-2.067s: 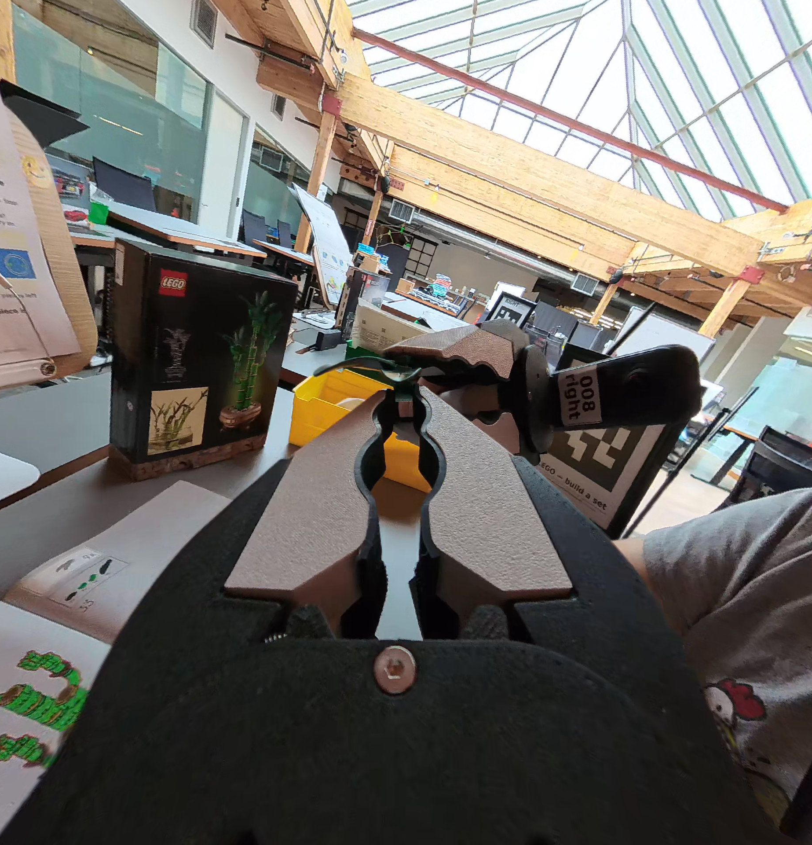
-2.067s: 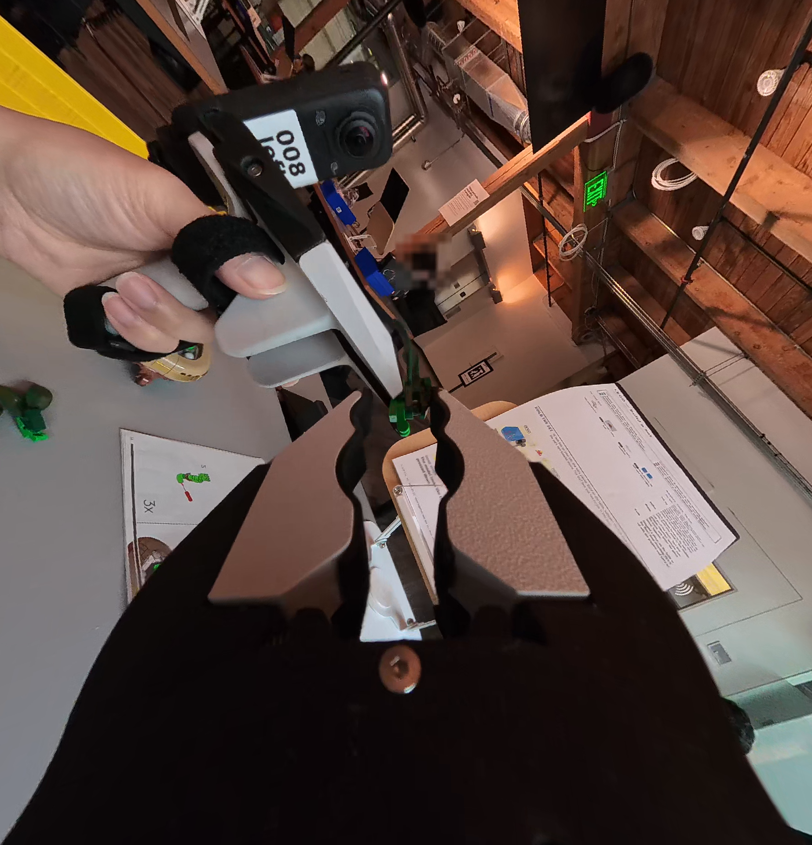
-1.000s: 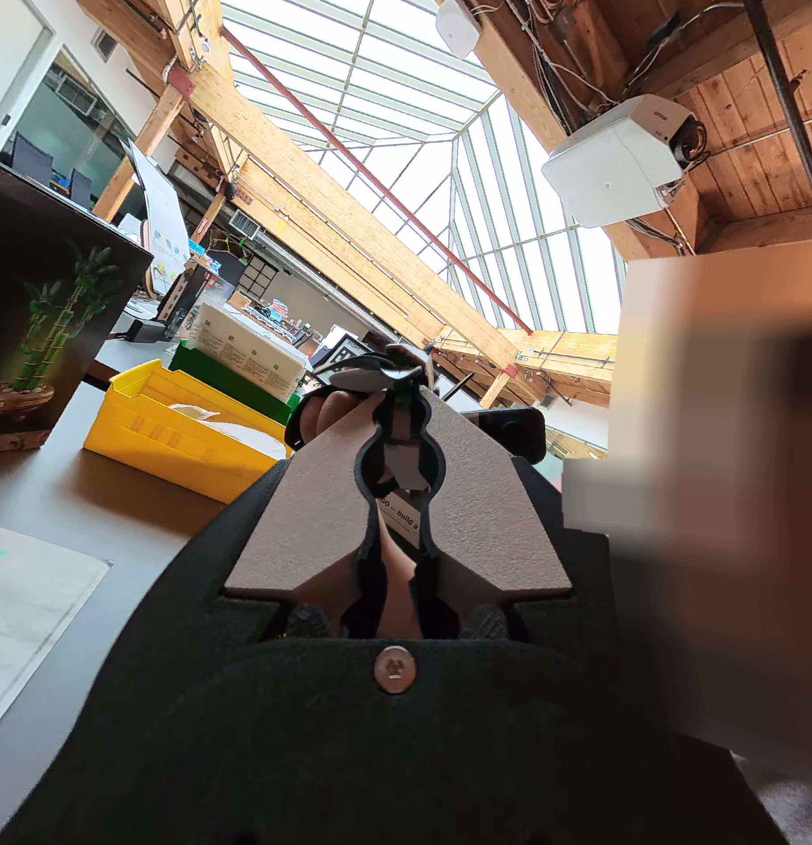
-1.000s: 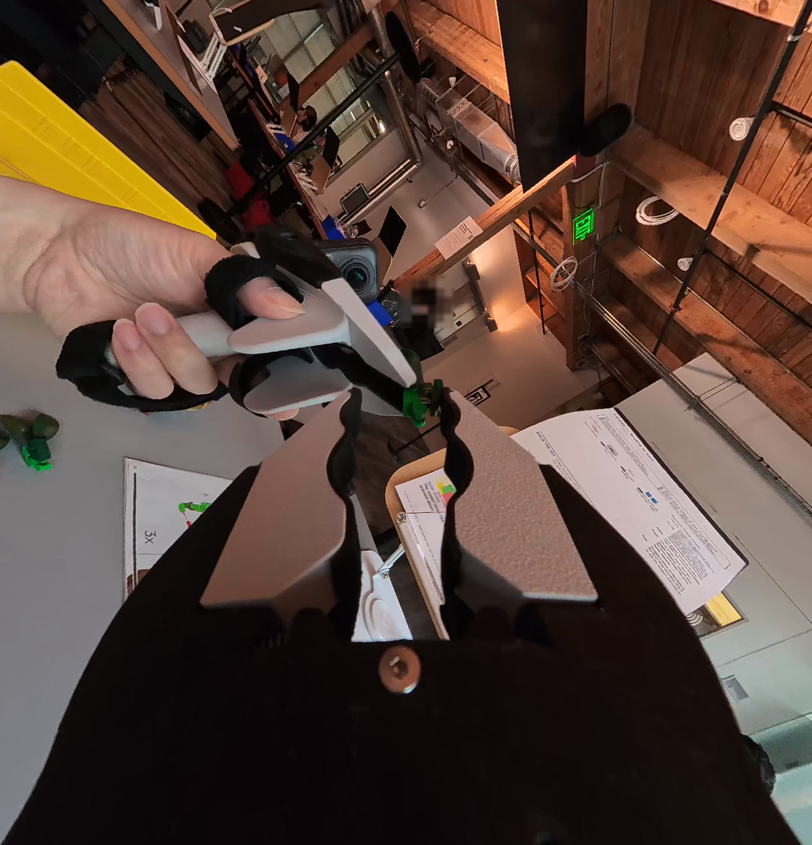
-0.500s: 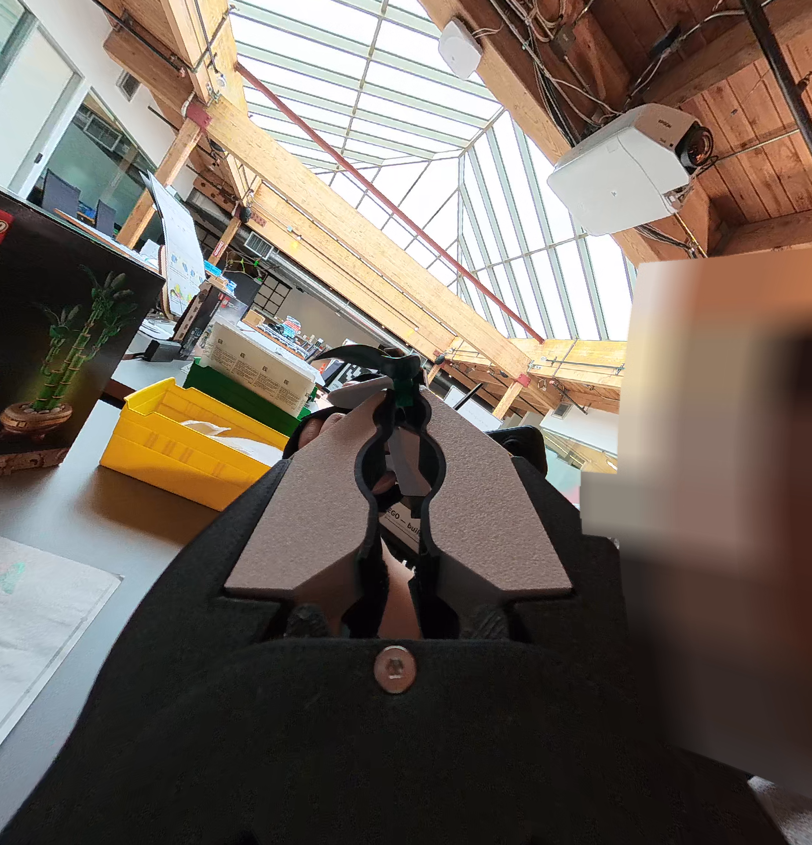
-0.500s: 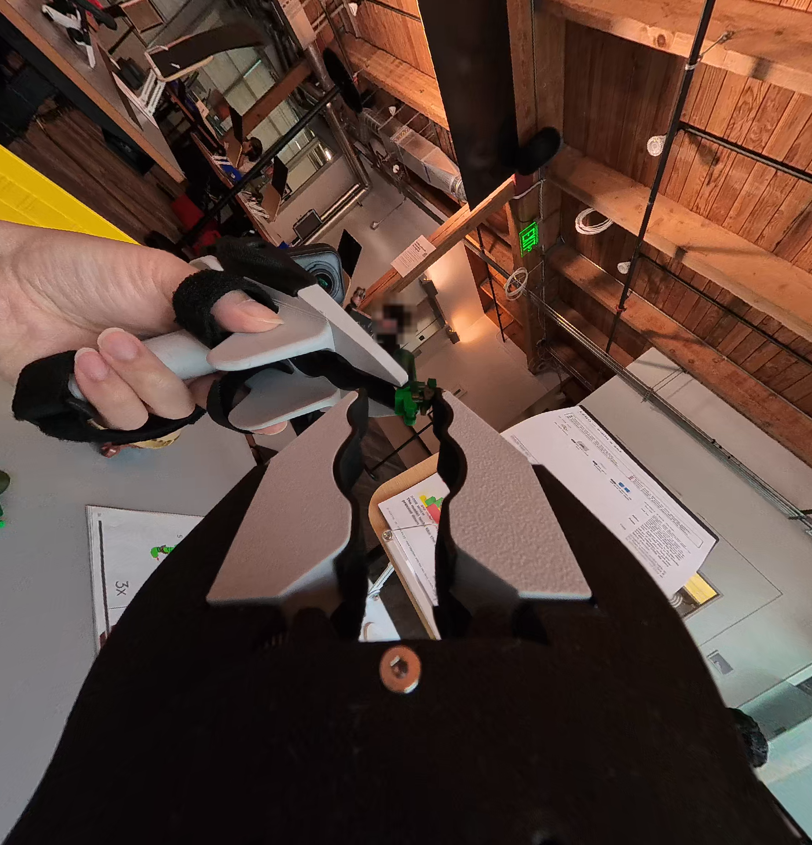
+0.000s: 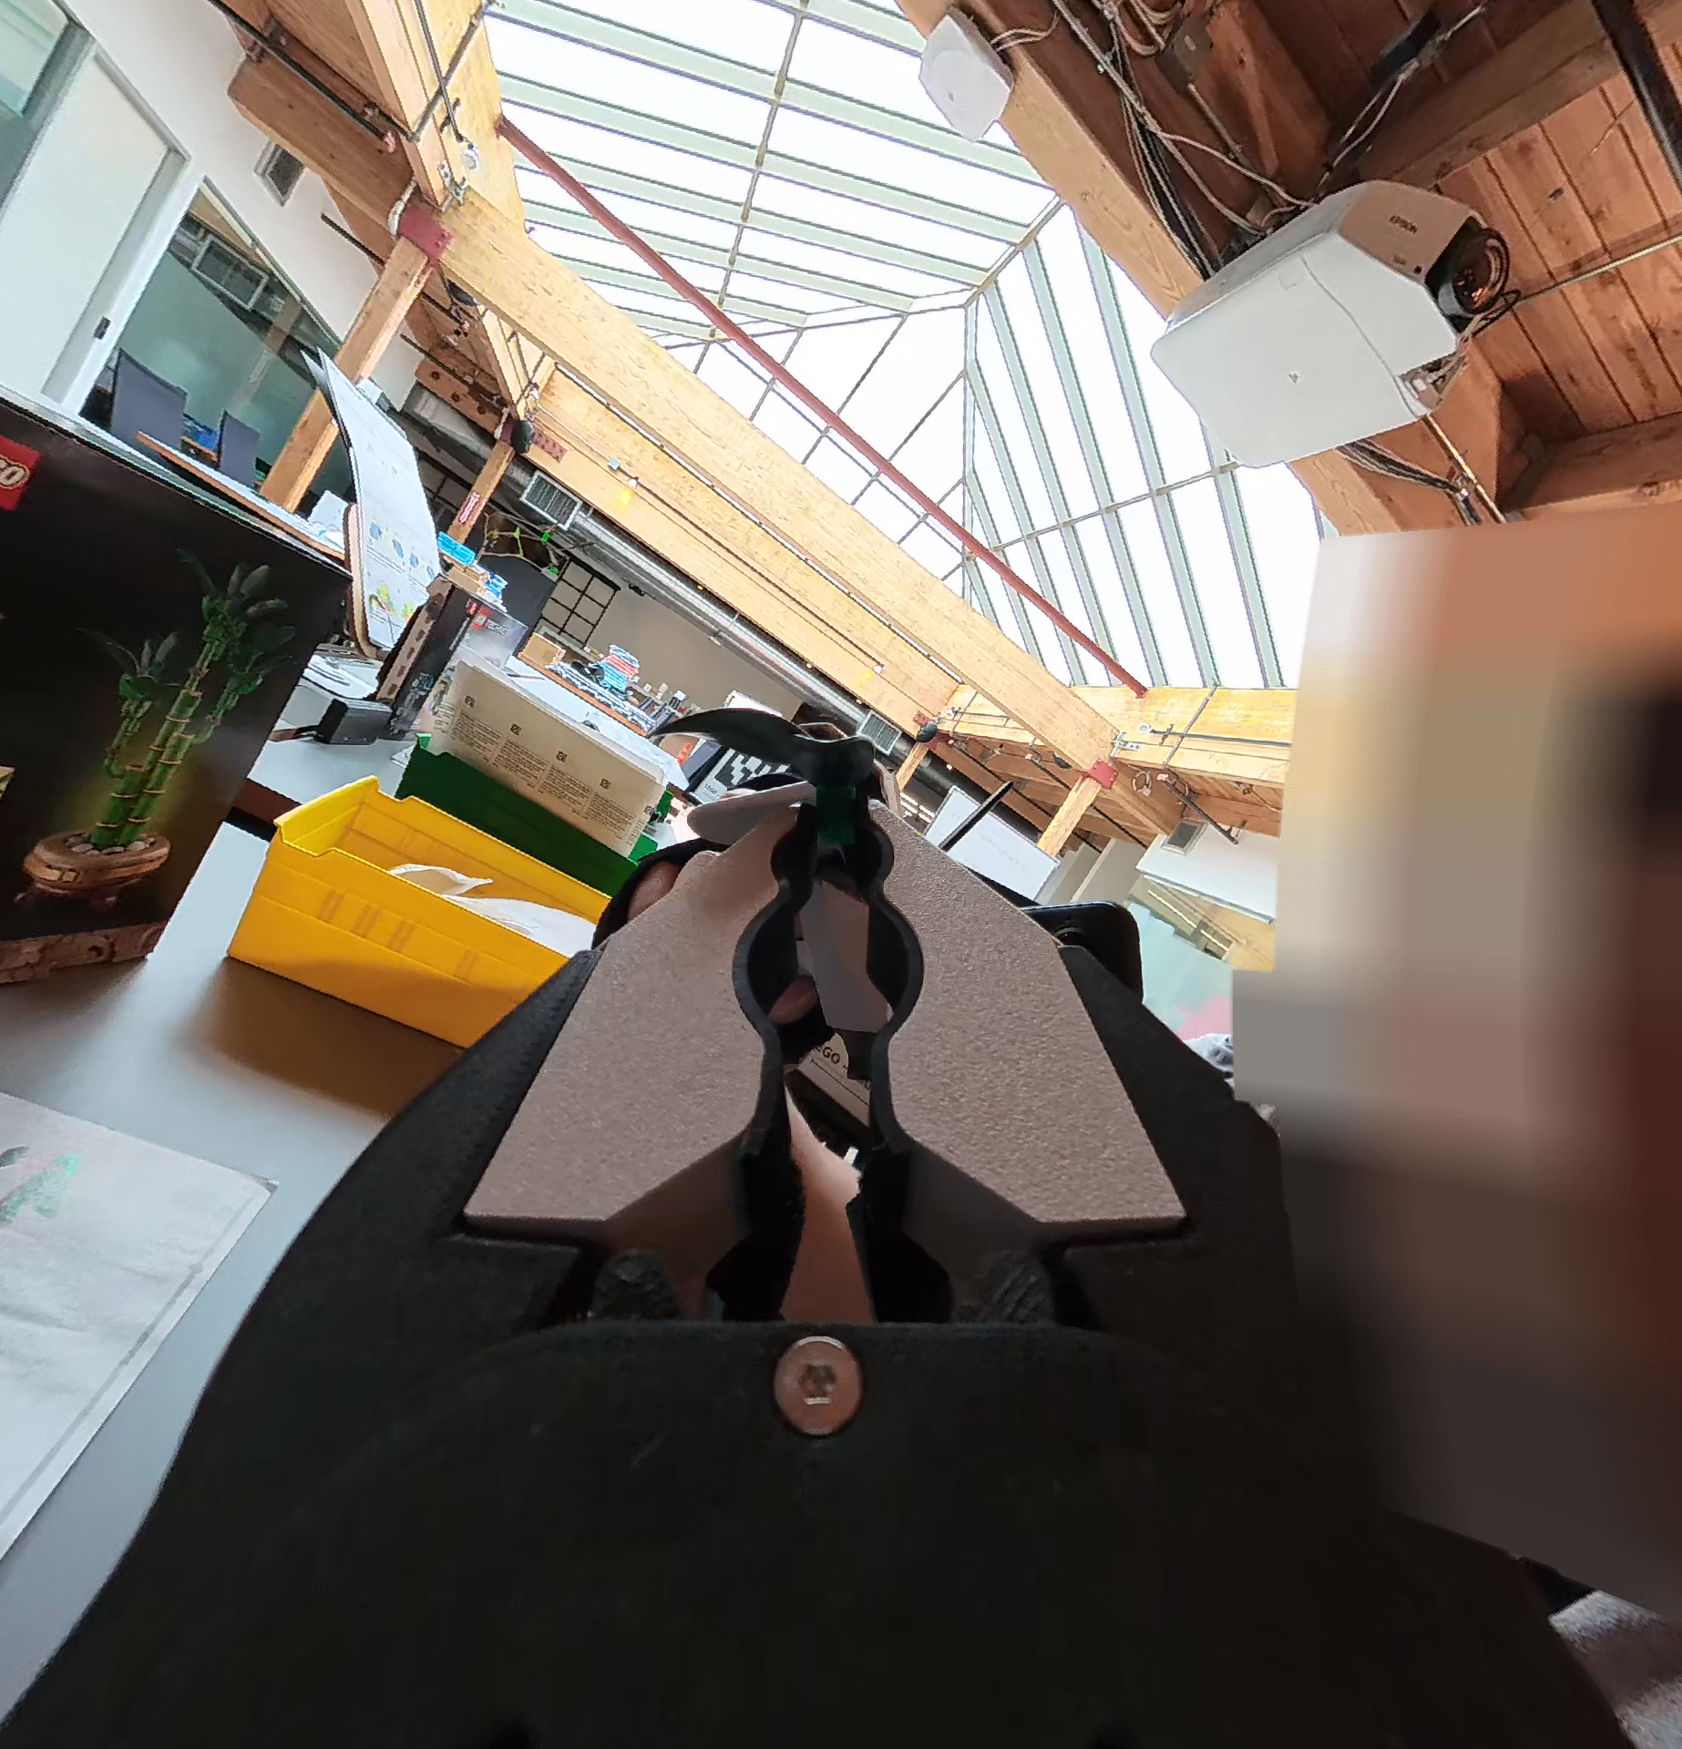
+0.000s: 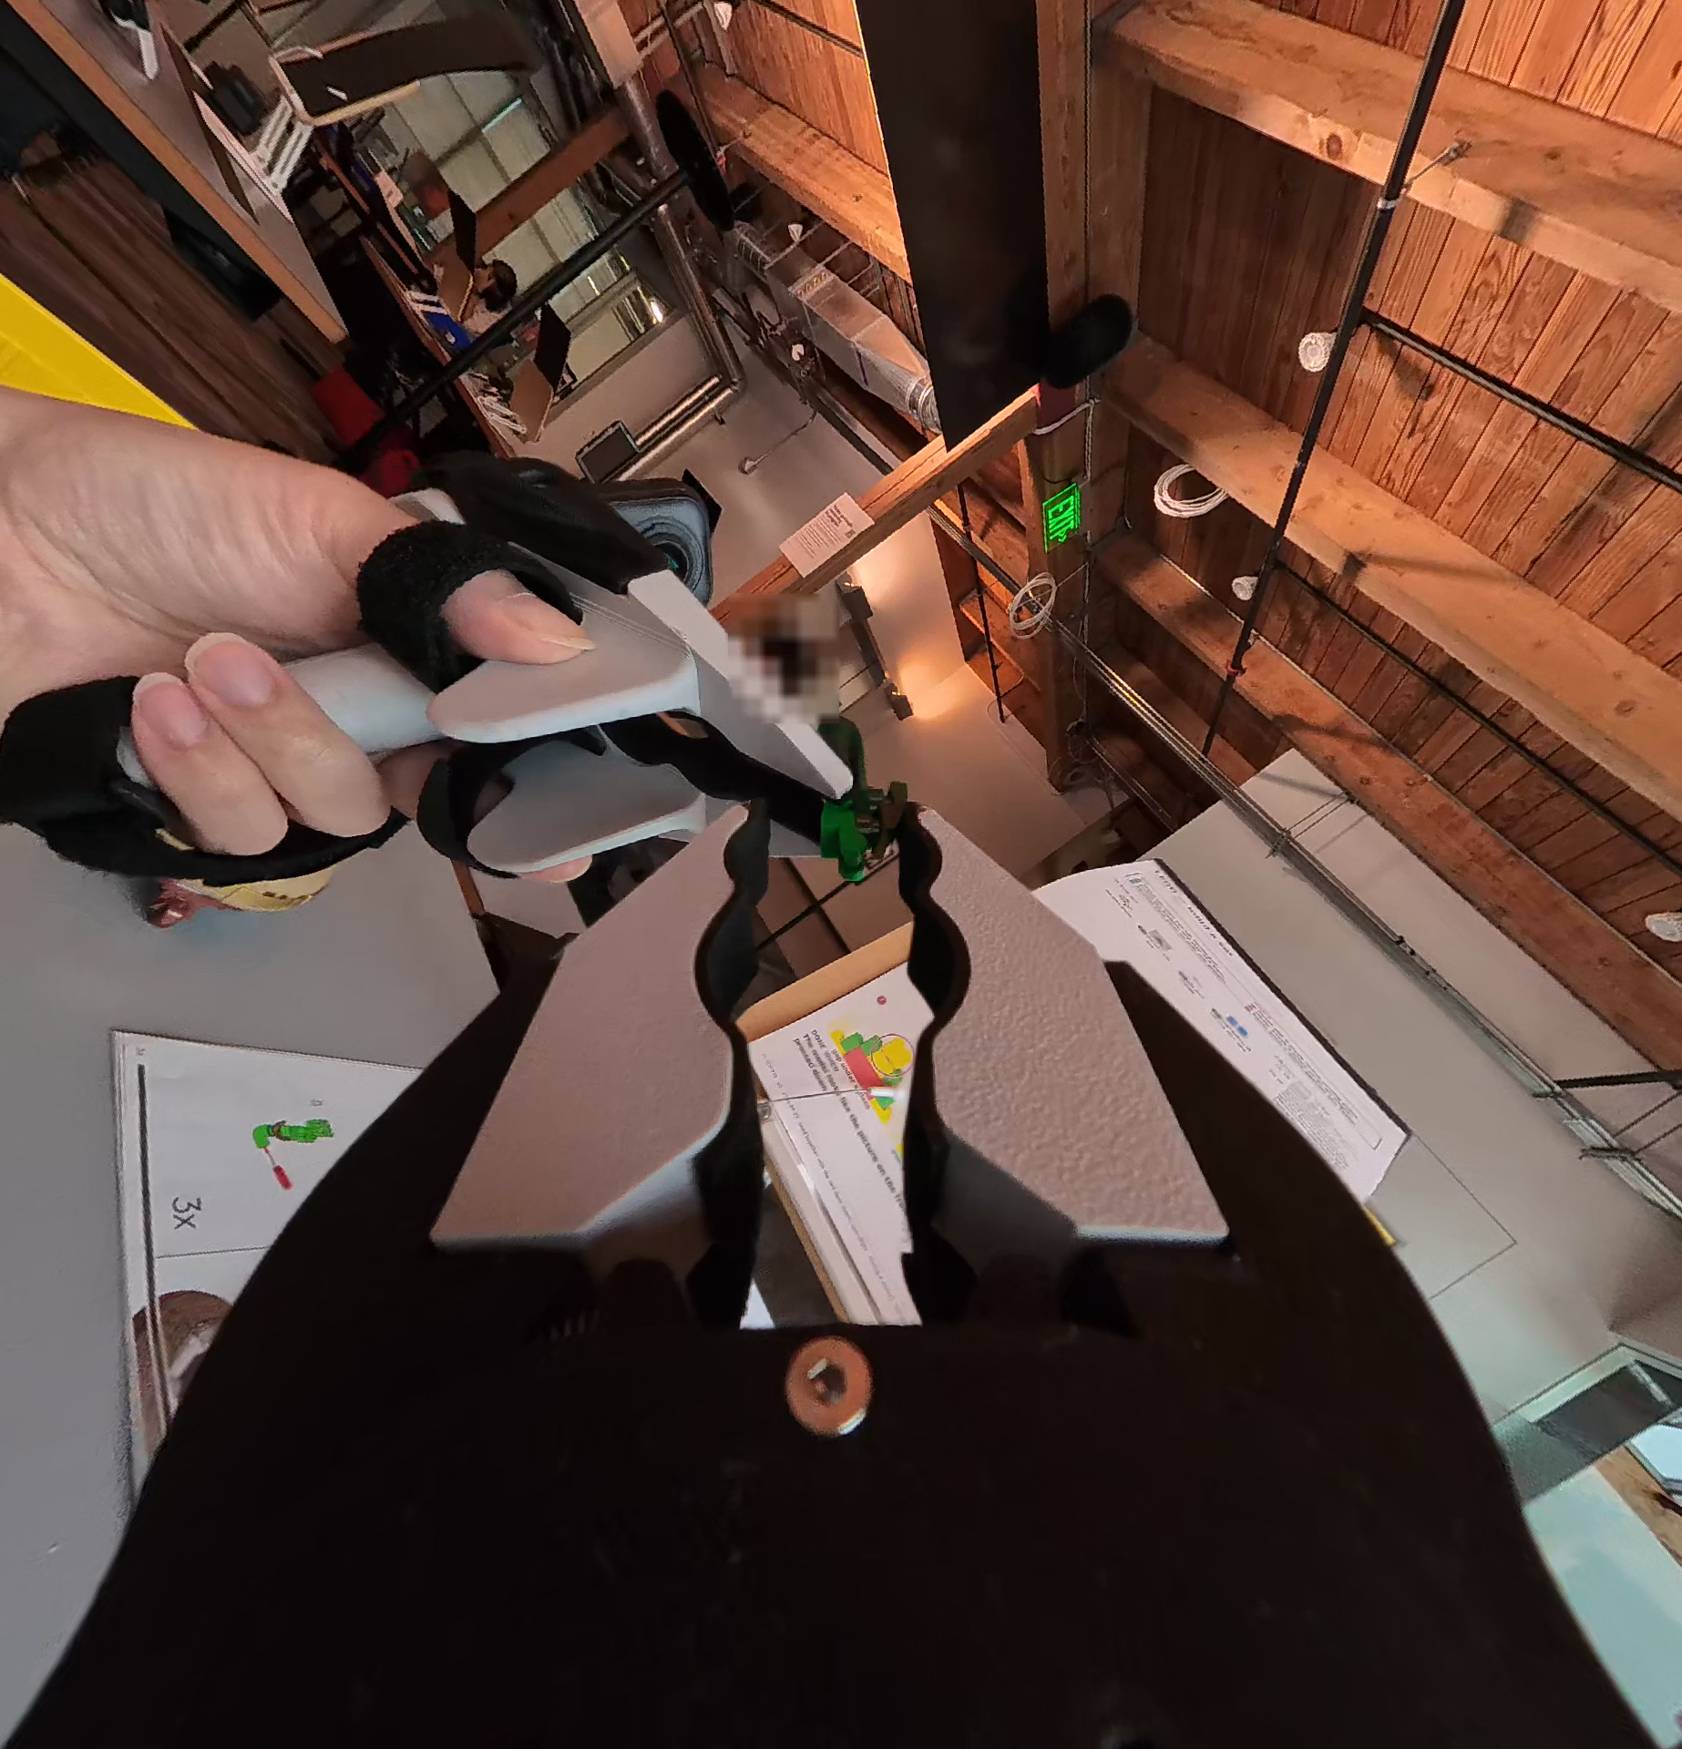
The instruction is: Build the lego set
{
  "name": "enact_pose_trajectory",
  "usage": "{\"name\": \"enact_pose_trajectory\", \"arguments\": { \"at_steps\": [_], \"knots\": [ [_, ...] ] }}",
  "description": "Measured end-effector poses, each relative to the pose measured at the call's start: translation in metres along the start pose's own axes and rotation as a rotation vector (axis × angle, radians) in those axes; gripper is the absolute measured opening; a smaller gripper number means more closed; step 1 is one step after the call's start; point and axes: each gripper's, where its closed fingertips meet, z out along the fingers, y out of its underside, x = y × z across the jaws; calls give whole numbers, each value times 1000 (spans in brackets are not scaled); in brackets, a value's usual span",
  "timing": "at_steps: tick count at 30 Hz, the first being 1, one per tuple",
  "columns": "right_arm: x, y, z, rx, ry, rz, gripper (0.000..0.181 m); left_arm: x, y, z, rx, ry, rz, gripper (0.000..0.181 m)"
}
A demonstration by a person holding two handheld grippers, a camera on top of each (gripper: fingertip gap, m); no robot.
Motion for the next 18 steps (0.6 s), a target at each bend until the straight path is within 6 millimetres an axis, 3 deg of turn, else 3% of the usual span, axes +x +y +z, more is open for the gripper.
{"name": "enact_pose_trajectory", "arguments": {
  "at_steps": [8,18],
  "knots": [
    [1,2,0,-5,6,-57,25,-1,0,0,-24,-50,64,5],
    [-4,-3,-1,42,-73,47,33,2,0,-3,-47,-57,89,5]
  ]
}}
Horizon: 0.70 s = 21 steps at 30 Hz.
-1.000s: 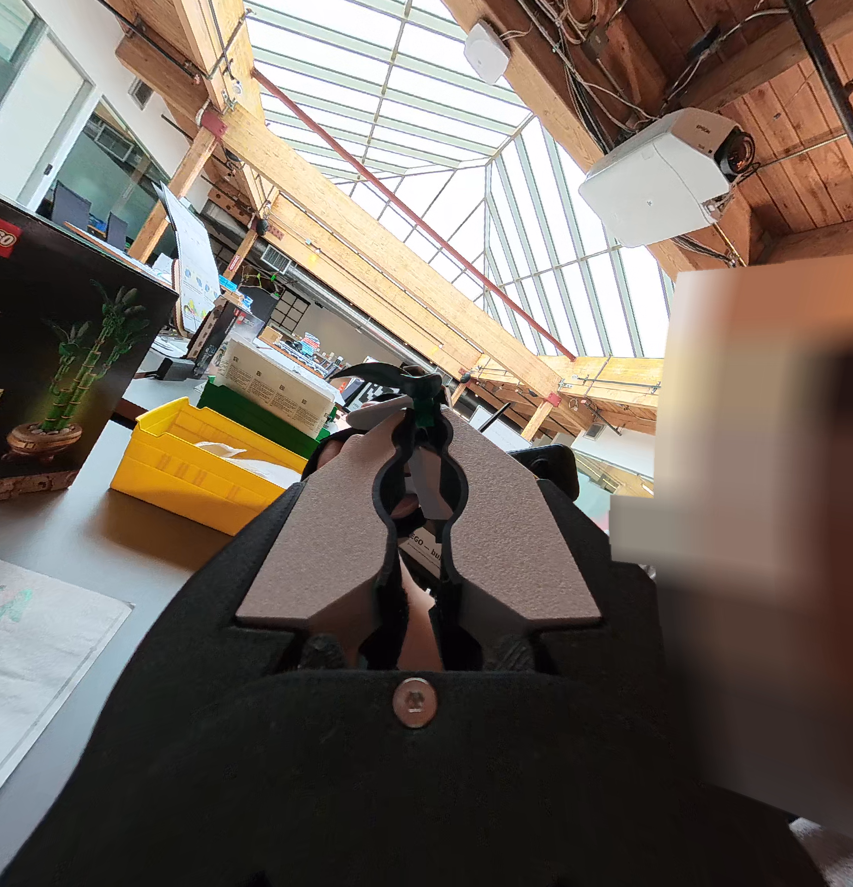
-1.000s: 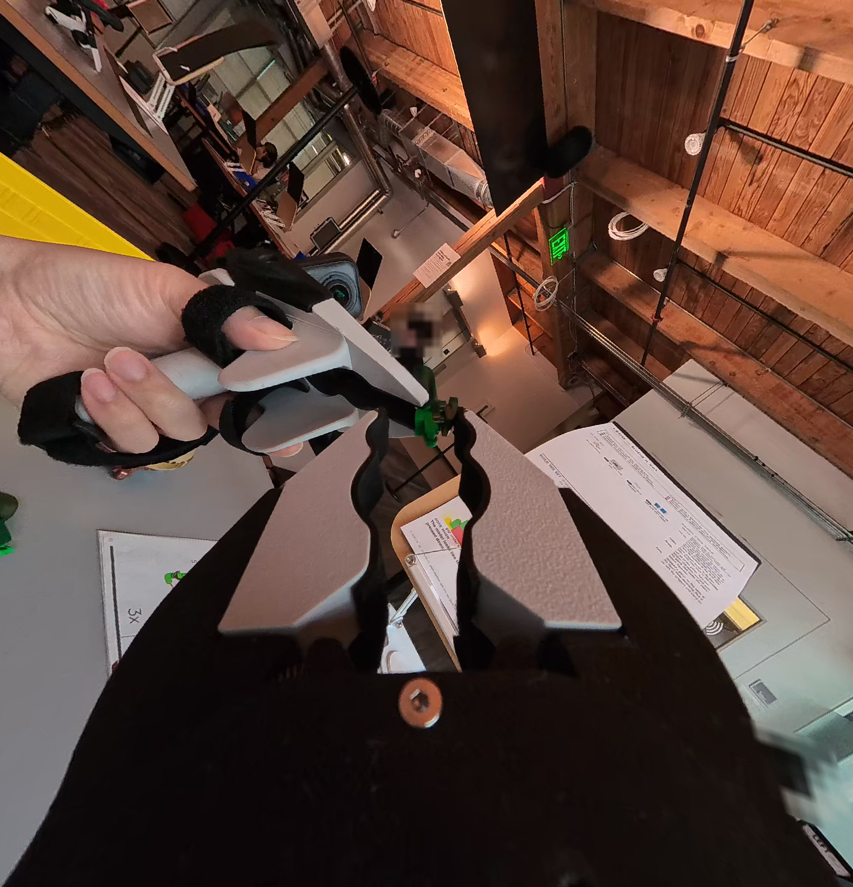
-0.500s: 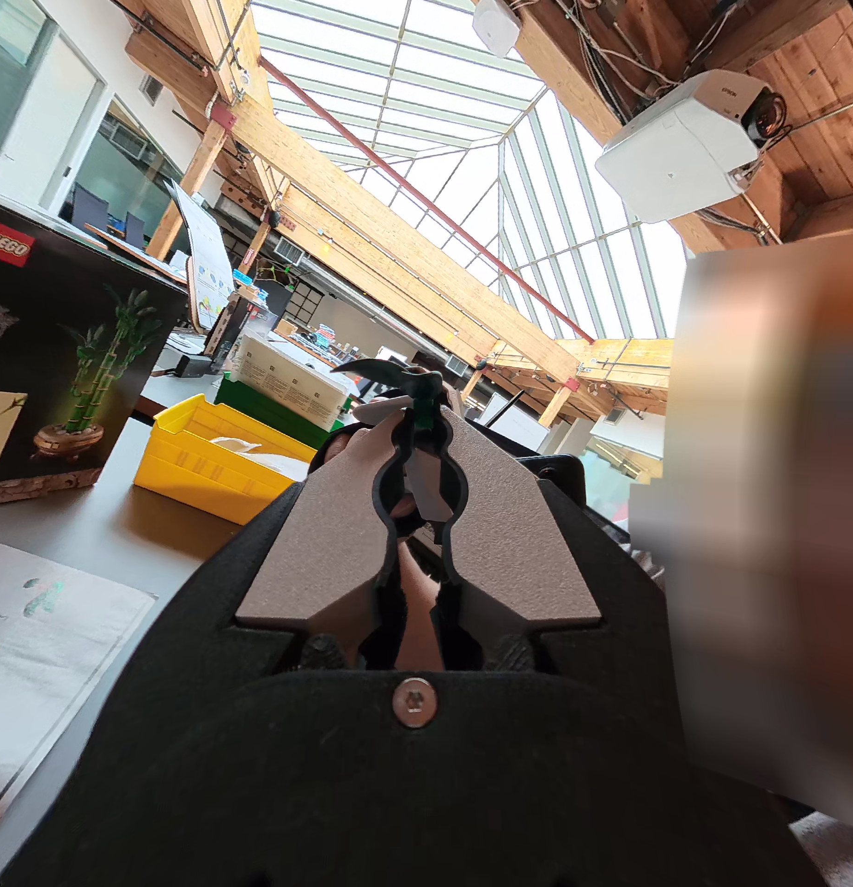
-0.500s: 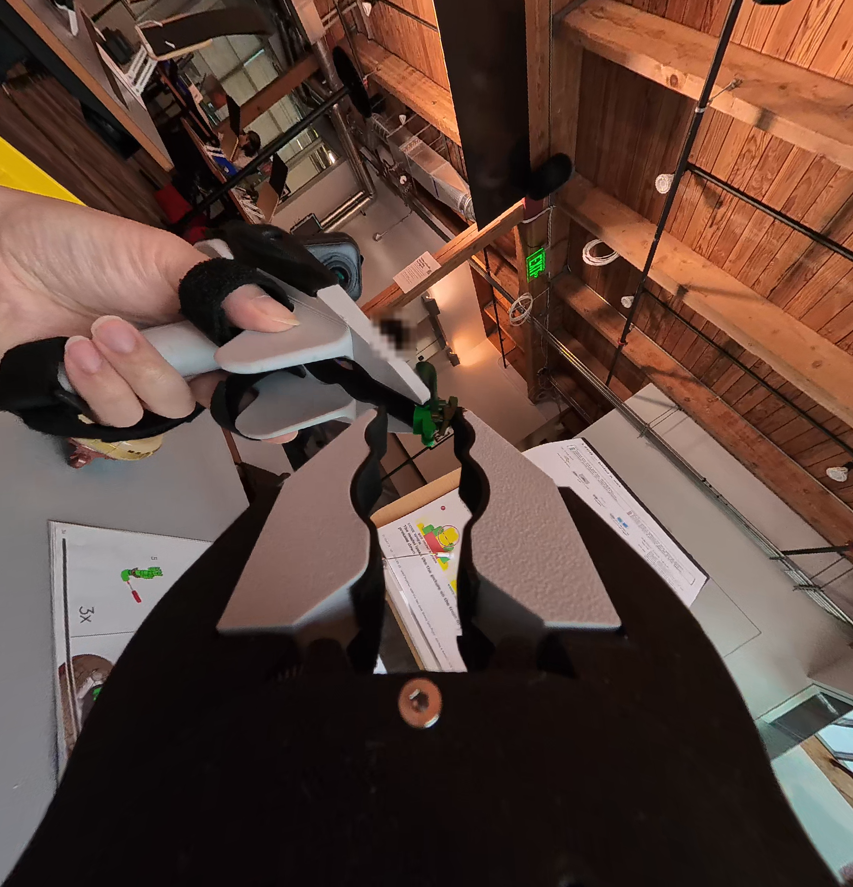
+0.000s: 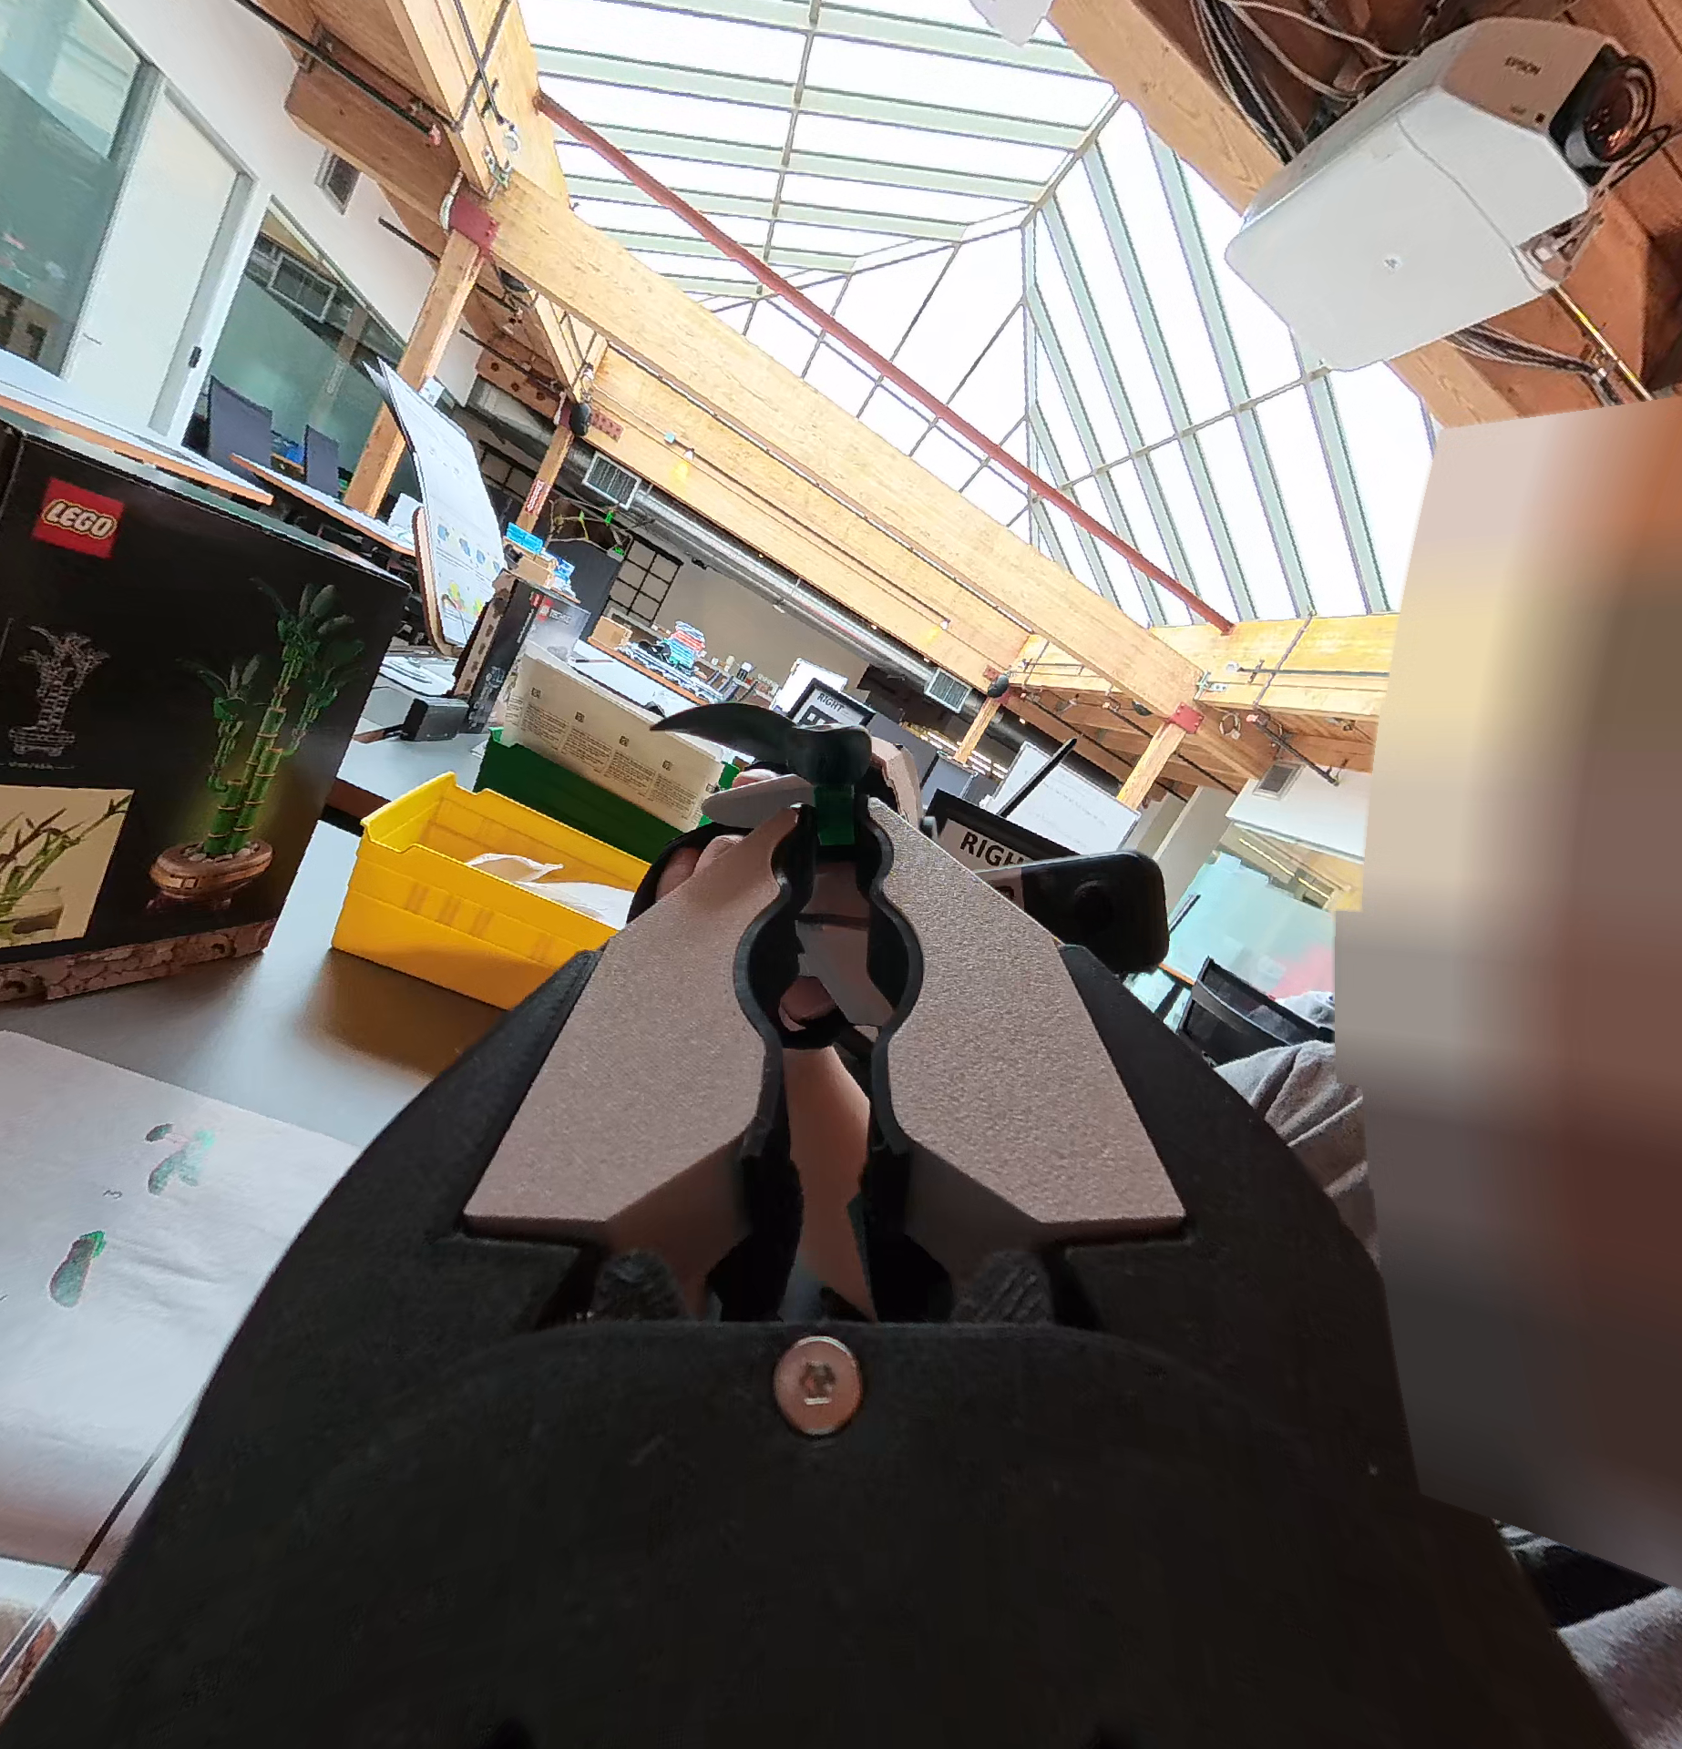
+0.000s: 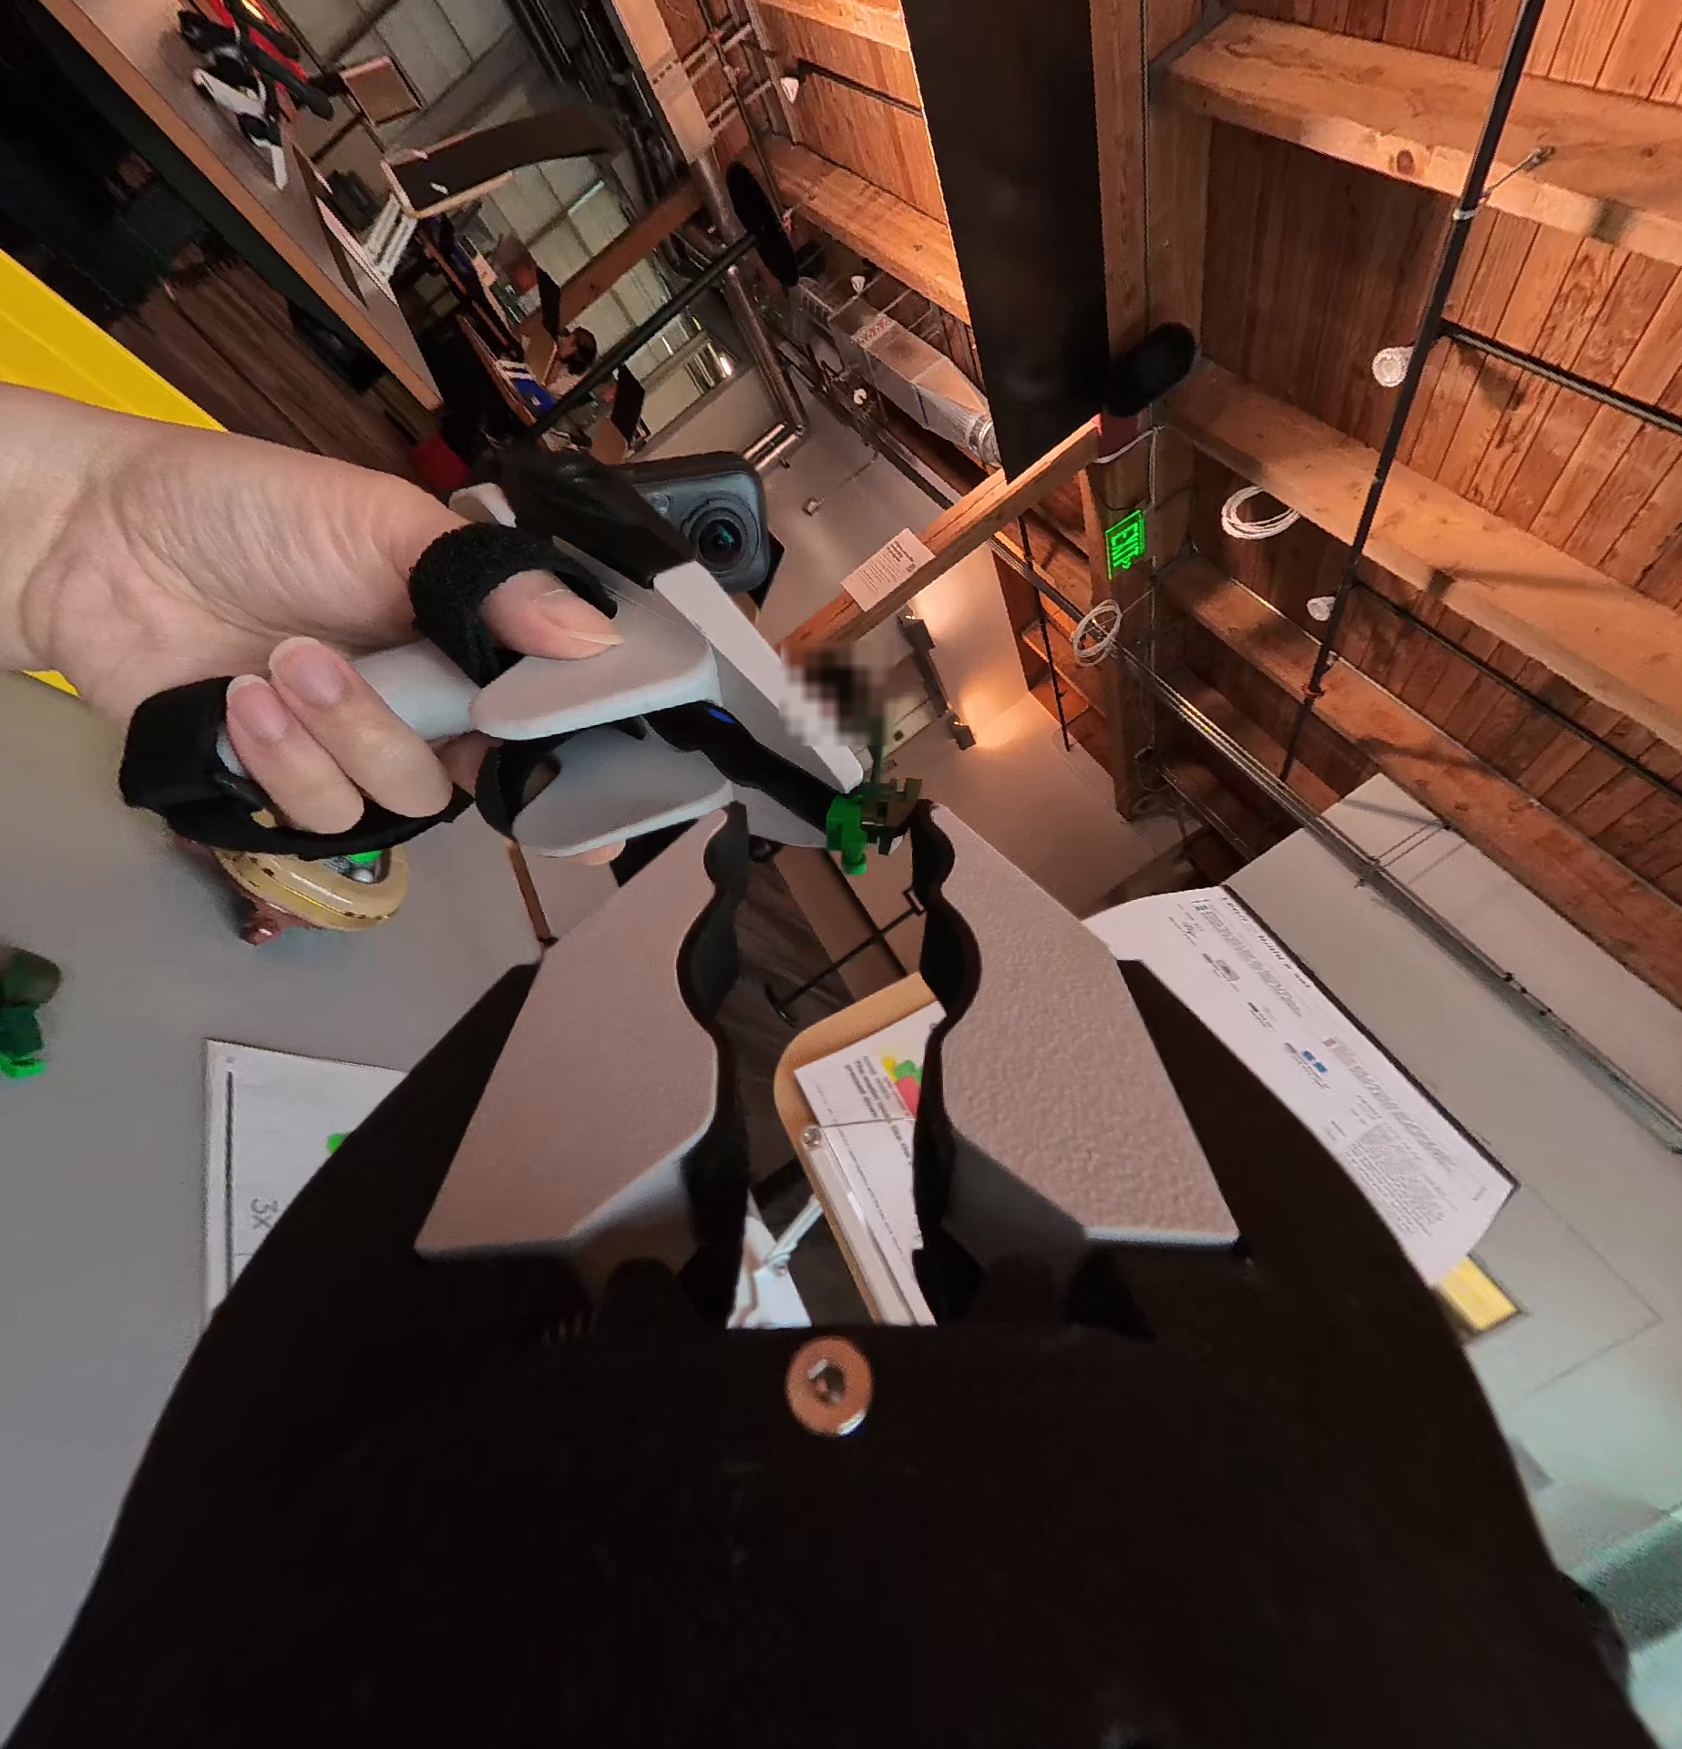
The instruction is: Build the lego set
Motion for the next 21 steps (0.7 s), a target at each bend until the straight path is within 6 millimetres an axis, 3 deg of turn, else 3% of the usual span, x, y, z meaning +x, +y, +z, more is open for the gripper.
{"name": "enact_pose_trajectory", "arguments": {
  "at_steps": [10,21],
  "knots": [
    [6,4,-4,-12,-29,72,19,-5,3,0,-24,-41,26,4],
    [8,11,-3,-67,18,41,17,-12,0,1,14,-109,52,5]
  ]
}}
